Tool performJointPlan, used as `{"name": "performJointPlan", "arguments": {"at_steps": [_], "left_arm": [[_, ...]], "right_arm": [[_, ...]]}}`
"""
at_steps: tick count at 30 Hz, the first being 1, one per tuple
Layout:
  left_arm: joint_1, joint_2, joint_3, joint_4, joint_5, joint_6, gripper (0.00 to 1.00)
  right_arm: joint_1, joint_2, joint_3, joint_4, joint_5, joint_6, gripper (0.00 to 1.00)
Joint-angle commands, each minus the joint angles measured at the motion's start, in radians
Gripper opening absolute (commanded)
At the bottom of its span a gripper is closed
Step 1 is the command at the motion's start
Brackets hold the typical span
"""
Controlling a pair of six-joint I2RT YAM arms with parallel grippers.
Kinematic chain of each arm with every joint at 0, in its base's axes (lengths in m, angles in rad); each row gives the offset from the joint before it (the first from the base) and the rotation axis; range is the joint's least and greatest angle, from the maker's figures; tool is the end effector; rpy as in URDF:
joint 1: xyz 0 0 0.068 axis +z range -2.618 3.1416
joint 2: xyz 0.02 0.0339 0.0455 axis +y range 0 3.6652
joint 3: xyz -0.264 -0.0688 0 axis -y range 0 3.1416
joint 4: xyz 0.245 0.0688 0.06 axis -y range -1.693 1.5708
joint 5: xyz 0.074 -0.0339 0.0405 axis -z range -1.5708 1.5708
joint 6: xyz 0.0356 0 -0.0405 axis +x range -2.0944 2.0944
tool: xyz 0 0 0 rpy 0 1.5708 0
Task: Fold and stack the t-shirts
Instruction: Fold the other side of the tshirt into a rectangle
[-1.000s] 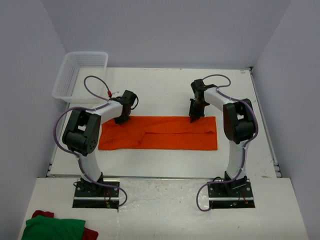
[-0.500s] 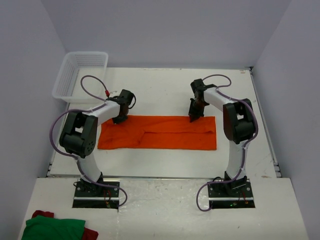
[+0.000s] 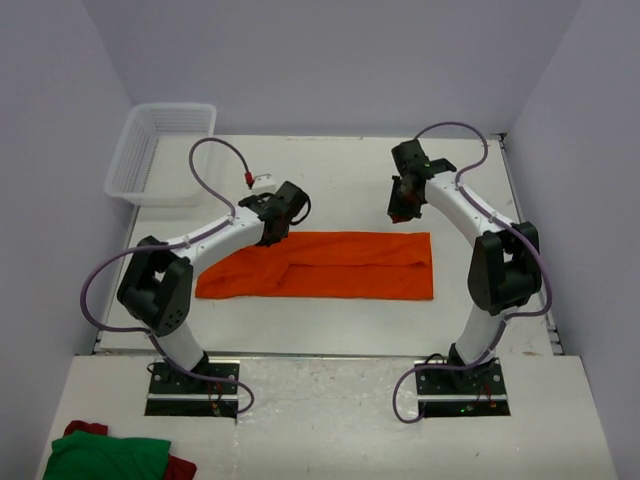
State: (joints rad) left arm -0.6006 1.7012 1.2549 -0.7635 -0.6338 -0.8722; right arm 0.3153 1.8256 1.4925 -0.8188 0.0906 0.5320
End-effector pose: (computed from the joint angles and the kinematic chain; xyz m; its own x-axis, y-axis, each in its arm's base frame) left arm 0.2903 -0.1733 0.2276 -0.7130 -0.2595 -0.6514 -0.4091 0.9084 0.0859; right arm 0.3644 0.1155 0.2456 -0.8874 0.2419 -0.3925 0.2046 0.9695 0.1351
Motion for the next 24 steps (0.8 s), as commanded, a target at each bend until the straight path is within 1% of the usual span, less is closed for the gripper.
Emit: {"name": "performJointPlan", "arguments": {"at_steps": [1,3,6,9,12,15,18,21,24], "left_arm": [[-0.033,-0.025,-0.05,-0.028,0.002,-0.053,0.0],[-0.047,-0.028,-0.081,-0.008,0.009,-0.065,0.0],[-0.057,-0.031,-0.169,0.01,0.014,-0.08,0.0],[-0.064,-0.043,-0.216,0.032,0.032,-0.079,0.0],[-0.076,-0.055,-0.255,0.065,0.059,-0.076,0.0],[-0.097,-0.055,-0.27,0.087,0.088,-0.071,0.0],[-0.128,-0.052,-0.264,0.096,0.102,-0.071,0.0],[-0.162,-0.061,-0.247,0.093,0.102,-0.073,0.0],[-0.176,-0.072,-0.232,0.084,0.098,-0.07,0.0]], "right_arm": [[0.002,-0.075,0.012,-0.045,0.081,-0.029,0.0],[-0.002,-0.091,0.012,-0.057,0.109,-0.033,0.0],[-0.033,-0.117,0.008,-0.062,0.093,-0.047,0.0],[-0.065,-0.103,-0.008,-0.069,0.038,-0.058,0.0],[-0.084,-0.069,-0.031,-0.091,0.041,-0.059,0.0],[-0.088,-0.043,-0.06,-0.101,0.066,-0.075,0.0],[-0.091,-0.017,-0.06,-0.134,0.133,-0.073,0.0],[-0.107,-0.011,-0.075,-0.134,0.088,-0.081,0.0],[-0.111,0.0,-0.087,-0.144,0.084,-0.076,0.0]]}}
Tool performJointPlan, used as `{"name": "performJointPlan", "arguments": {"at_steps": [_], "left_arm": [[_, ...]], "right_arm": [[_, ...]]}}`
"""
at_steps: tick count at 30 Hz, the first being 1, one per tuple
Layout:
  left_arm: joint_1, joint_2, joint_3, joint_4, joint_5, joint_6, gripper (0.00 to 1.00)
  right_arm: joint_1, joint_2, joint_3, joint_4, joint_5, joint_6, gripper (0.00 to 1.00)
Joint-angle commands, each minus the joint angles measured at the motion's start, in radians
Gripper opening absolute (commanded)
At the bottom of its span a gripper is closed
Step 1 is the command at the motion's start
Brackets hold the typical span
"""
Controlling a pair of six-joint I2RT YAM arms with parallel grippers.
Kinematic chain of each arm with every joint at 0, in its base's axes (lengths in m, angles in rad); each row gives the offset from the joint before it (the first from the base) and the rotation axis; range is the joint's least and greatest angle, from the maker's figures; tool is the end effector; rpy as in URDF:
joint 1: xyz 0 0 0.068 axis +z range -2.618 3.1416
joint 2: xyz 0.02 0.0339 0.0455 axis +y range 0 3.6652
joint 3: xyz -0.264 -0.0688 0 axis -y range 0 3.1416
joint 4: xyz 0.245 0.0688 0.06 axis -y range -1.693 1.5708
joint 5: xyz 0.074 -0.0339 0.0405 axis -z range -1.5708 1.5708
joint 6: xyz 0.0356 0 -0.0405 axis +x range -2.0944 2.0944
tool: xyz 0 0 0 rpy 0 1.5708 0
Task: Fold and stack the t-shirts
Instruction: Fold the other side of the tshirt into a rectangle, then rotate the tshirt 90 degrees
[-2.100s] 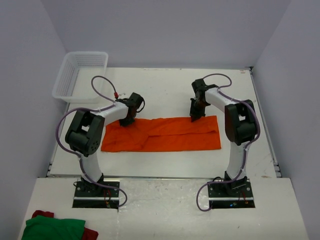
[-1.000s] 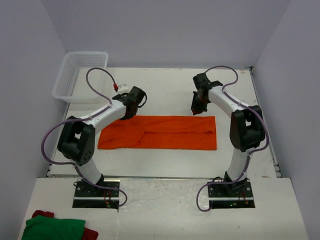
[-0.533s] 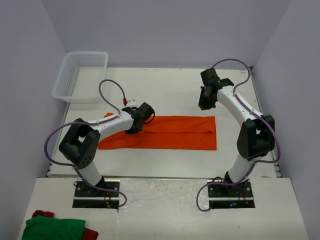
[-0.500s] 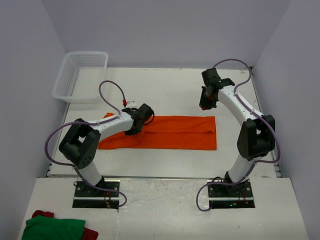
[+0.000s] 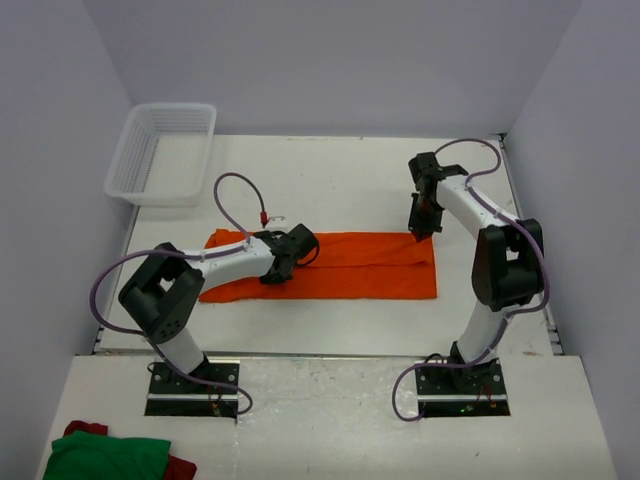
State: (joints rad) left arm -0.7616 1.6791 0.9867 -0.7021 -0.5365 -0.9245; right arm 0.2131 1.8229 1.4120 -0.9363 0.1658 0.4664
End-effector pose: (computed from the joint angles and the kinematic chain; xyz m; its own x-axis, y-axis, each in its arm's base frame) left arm 0.2252 -0.1896 0.1628 -0.8508 -0.1368 -0.5073 -0.2507 0.9542 0.1630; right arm 0.3518 0.0701 0.2199 -0.9290 0.2528 -0.2704 0.2742 0.9607 -0.0440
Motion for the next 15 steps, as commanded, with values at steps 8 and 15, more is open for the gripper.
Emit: {"name": "performJointPlan", "arguments": {"at_steps": [8,15], "left_arm": [[-0.021,-0.099,0.035,0.013,-0.019,0.001,0.0],[-0.022,-0.122,0.009,0.019,-0.02,0.012,0.0]], "right_arm": [[-0.009,-0.019,-0.127,-0.01,0.055,0.008,0.0],[-0.012,0.025,-0.127,-0.022,0.07,0.014,0.0]]}}
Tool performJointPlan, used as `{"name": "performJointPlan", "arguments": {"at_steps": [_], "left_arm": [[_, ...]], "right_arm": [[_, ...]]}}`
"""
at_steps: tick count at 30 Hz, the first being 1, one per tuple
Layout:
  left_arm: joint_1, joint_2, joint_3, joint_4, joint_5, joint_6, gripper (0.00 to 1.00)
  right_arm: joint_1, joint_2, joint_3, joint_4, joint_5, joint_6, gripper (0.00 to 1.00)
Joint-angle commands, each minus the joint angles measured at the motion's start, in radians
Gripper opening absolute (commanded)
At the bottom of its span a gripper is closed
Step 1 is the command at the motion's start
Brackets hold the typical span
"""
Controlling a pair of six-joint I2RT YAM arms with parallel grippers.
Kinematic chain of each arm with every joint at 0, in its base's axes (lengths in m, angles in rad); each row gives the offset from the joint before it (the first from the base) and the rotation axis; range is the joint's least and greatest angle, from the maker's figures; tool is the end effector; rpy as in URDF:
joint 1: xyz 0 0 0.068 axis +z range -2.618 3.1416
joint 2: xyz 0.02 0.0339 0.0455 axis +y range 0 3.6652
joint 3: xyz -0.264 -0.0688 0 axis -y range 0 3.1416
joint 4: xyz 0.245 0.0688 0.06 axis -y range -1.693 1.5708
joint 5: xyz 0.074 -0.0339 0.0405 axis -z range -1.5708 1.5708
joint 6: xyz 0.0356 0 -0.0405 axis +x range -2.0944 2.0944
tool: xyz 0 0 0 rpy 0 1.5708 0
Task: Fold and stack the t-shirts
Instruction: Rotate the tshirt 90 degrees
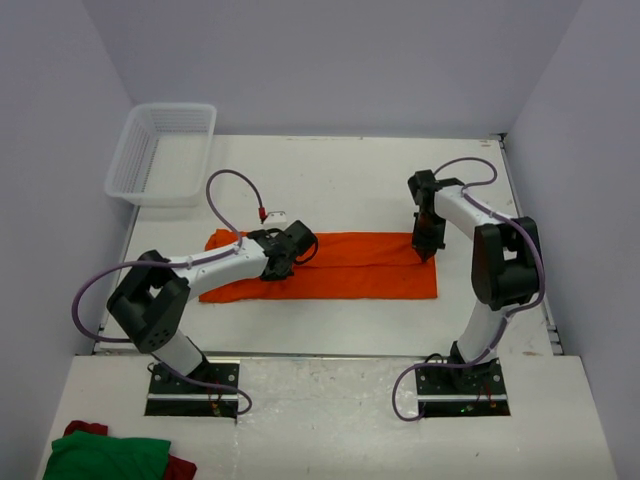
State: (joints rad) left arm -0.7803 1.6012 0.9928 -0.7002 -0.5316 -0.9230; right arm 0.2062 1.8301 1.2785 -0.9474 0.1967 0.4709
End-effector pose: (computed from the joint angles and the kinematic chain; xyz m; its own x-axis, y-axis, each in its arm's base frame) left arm 0.2191 -0.1915 0.1855 -0.8233 -0.1522 -0.5468 -0.2378 0.9673 0.0887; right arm 0.3299 0.0619 0.1828 -0.9549 0.2548 -0.1524 0.2762 0.9507 -0.1412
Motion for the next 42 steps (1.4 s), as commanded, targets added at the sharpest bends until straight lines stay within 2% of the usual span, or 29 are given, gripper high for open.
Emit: {"name": "performJointPlan", "arguments": {"at_steps": [1,12,25,29,34,42], "left_arm": [[-0.005,-0.046,0.0,0.019,-0.025,0.01,0.0],[-0.004,-0.073,-0.011,0.03,-0.015,0.029,0.0],[-0.027,0.077,-0.003,0.113,0.035,0.036,0.0],[-0.057,0.115,0.026,0.117,0.062,0.042,0.0],[-0.144,0.092,0.069,0.131,0.073,0.041,0.0],[-0.185,0.069,0.066,0.111,0.075,0.023,0.0]], "right_arm": [[-0.008,0.04,0.008,-0.011,0.041,0.009,0.0],[-0.018,0.087,0.051,-0.054,-0.011,-0.003,0.0],[-0.013,-0.156,0.094,-0.053,0.043,0.014,0.0],[-0.013,-0.187,0.096,-0.042,0.032,0.012,0.0],[-0.01,-0.172,0.082,-0.002,-0.008,0.018,0.0],[0.025,-0.111,0.099,0.022,-0.043,0.014,0.0]]}}
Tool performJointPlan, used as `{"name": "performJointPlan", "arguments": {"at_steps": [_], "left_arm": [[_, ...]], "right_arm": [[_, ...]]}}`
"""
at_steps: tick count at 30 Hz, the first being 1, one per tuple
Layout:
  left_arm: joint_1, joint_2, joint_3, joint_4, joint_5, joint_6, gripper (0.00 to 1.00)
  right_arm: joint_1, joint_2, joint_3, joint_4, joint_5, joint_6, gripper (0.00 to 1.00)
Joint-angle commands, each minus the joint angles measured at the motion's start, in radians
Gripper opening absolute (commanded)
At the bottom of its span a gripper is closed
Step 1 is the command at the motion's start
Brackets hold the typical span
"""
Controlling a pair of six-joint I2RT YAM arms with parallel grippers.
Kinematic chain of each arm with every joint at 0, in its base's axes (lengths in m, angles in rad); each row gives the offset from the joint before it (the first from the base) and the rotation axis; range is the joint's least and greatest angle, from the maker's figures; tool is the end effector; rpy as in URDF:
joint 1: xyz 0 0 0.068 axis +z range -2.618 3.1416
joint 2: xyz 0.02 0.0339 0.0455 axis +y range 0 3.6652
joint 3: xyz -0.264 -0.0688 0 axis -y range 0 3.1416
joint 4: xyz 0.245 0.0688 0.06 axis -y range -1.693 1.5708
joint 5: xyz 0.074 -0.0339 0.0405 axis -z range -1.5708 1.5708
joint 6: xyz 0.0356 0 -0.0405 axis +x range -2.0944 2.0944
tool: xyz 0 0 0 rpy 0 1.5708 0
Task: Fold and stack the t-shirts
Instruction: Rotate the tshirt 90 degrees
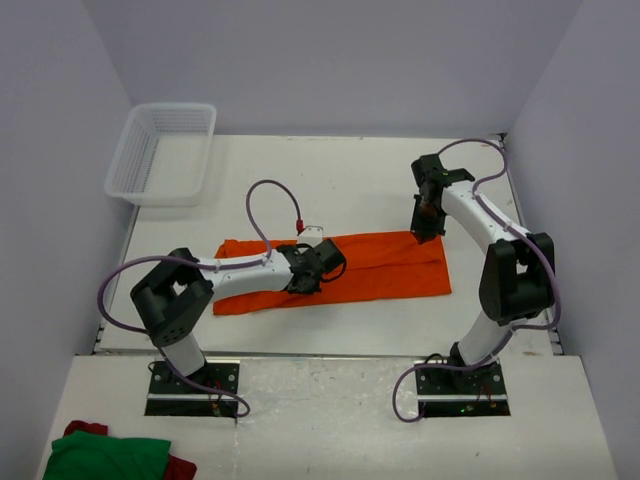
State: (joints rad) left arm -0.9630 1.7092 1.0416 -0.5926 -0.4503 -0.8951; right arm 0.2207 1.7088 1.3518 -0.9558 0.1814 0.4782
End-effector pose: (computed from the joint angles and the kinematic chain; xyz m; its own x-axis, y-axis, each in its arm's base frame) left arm 0.1945 -0.2525 0.1694 -0.8575 0.0025 -0.5145 -0.0095 0.9997 0.0207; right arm 0.3279 0.0670 0.2402 -0.9160 0.2584 -0.3068 0.2829 0.9584 -0.0375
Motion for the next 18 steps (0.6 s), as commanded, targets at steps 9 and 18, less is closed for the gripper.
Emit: {"name": "performJointPlan", "arguments": {"at_steps": [9,18], "left_arm": [[0.0,-0.098,0.035,-0.323,-0.238,-0.264,0.0],[0.036,-0.065,0.052,-0.44,-0.306,-0.34,0.0]], "right_arm": [[0.074,0.089,0.053,0.065,-0.099,-0.026,0.0],[0.161,0.155,0.061,0.077,-0.112,-0.033,0.0]]}}
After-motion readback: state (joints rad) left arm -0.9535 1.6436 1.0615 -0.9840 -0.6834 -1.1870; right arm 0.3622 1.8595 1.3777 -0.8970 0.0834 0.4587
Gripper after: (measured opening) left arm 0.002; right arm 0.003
